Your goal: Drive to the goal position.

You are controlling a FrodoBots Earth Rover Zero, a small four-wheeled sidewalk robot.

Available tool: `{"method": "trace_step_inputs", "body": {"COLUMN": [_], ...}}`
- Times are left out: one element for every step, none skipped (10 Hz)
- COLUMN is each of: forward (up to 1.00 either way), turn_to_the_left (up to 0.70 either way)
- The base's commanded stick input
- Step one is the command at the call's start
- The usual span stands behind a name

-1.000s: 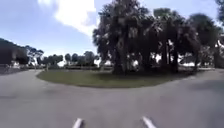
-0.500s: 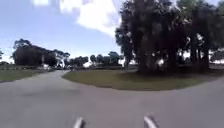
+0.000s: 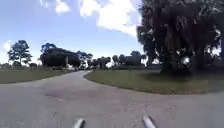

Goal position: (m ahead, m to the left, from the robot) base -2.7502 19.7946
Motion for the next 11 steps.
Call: {"method": "trace_step_inputs", "body": {"forward": [0.50, 0.50, 0.50, 0.50, 0.50, 0.50, 0.50, 0.50, 0.50, 0.50, 0.50], "turn_to_the_left": [0.50, 0.50, 0.50, 0.50, 0.50, 0.50, 0.50, 0.50, 0.50, 0.50, 0.50]}}
